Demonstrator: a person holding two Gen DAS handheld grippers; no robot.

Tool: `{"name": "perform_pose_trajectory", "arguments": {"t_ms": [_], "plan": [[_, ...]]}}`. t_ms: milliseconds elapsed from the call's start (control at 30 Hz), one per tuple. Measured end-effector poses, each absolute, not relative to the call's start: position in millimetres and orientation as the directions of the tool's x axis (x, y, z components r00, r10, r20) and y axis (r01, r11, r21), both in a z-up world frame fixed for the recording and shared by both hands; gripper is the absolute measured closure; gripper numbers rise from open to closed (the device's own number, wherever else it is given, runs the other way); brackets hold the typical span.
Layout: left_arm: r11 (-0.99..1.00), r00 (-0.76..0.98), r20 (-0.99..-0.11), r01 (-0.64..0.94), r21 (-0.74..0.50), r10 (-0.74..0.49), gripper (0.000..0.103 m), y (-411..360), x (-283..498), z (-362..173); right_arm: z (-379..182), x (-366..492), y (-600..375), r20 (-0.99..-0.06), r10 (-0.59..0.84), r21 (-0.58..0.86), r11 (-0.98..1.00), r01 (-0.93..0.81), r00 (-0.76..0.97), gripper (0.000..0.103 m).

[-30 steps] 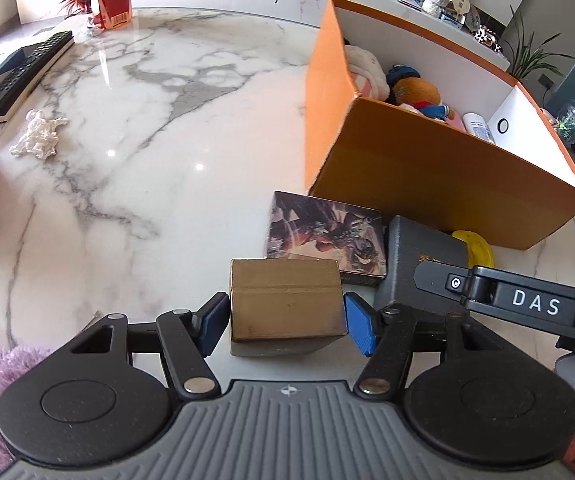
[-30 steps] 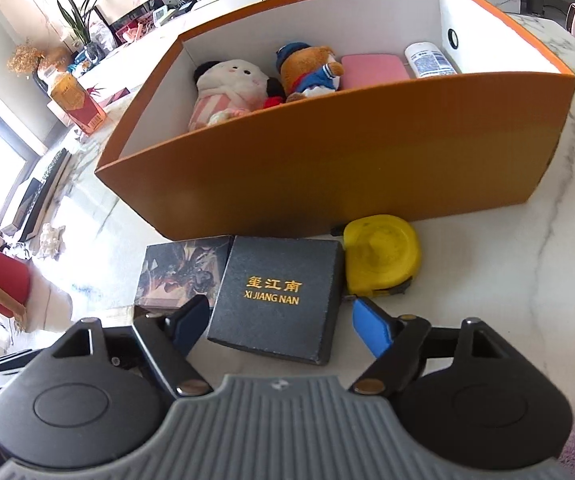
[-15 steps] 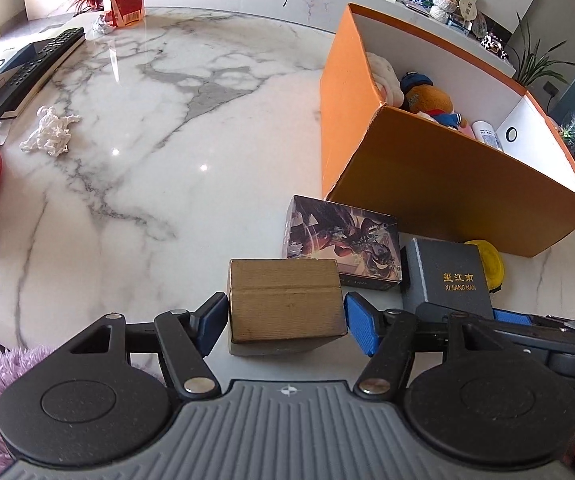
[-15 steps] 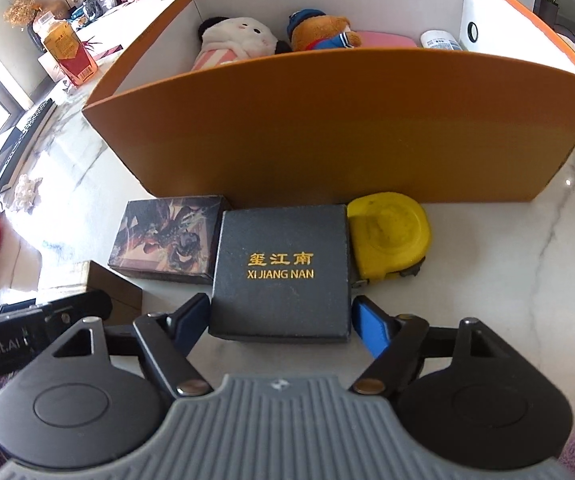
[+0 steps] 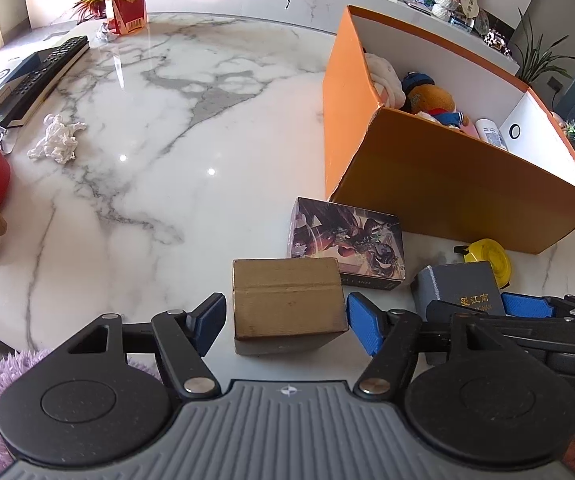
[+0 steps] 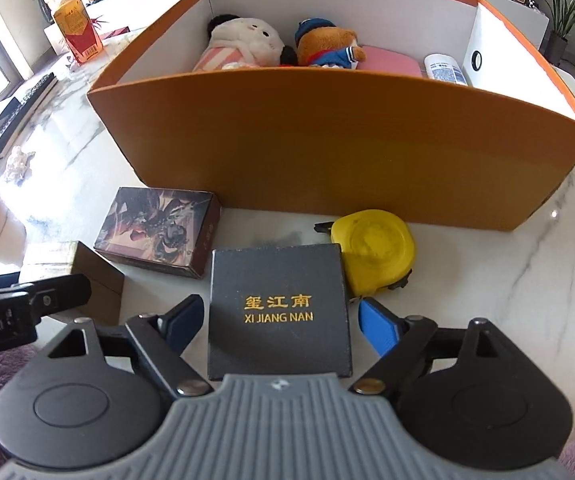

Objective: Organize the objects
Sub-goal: 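Grasp the small cardboard box with the left gripper while the right grasps the black XI JIANG NAN box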

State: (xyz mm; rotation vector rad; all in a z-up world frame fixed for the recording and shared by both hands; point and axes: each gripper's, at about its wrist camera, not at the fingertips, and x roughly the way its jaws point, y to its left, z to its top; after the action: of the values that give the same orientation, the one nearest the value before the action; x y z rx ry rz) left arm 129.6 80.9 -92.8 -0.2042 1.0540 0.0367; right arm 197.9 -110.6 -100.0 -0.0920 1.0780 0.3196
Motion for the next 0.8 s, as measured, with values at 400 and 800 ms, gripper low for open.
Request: {"name": "perform_pose_trajectory", "arguments": {"t_ms": [400,800], "plan": [[0.982,0.468,-0.881,-0.129,-0.138,-0.063,0.031,77.1,131.8,-97.5,-108.4,194.2,-112.1,-0.881,0.219,0.079,0.942,-0.327,0.418,0.026],[0.973,0.483,-0.866,-0.109,-0.203,-0.127,0.032,67.3,118.5,-81.0,-84.0,172.1,-139.7,-0.846,0.283,0.155,0.941,-0.301,0.452,0.027]]}}
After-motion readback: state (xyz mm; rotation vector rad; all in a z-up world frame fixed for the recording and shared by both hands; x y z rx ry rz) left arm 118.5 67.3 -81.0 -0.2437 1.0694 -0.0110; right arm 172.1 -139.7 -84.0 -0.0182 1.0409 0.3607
